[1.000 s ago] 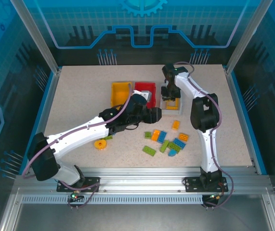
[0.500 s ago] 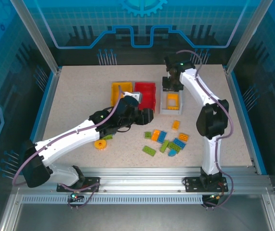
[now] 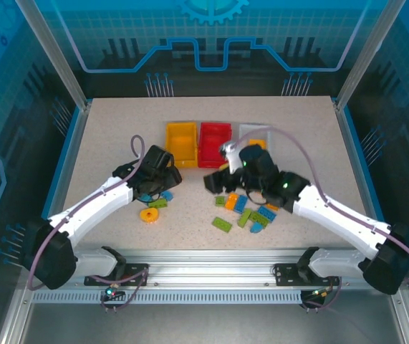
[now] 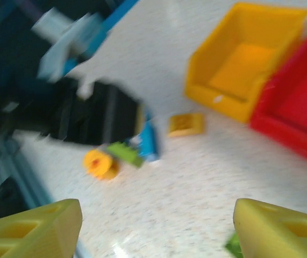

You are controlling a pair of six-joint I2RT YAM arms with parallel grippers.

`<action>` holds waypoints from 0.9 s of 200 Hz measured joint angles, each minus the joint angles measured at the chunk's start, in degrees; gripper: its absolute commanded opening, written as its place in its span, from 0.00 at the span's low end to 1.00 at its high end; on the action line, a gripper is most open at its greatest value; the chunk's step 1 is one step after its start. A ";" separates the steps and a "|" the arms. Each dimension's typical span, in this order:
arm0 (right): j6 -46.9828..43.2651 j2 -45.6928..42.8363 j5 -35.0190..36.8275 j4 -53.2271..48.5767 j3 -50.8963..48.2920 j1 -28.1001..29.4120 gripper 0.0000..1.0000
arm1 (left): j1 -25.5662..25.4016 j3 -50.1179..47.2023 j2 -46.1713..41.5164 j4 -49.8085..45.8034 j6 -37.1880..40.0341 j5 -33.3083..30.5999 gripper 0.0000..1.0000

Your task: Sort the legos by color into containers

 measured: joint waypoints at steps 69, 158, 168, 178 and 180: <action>4.35 -0.15 1.86 8.33 -6.84 9.92 0.77 | 4.87 -0.02 10.56 1.40 -6.40 0.79 0.65; 6.88 -0.13 2.78 9.57 -7.02 9.92 0.77 | 6.40 -0.33 17.81 6.25 -8.20 1.05 0.53; 7.15 -0.13 3.13 9.75 -7.08 9.97 0.77 | 6.40 -0.33 18.27 6.43 -8.20 1.05 0.52; 7.37 -0.13 3.39 9.79 -7.08 10.03 0.77 | 6.40 -0.37 18.51 6.58 -8.20 1.05 0.52; 7.41 -0.13 3.39 9.79 -7.08 10.03 0.77 | 6.40 -0.39 18.53 6.60 -8.20 1.07 0.51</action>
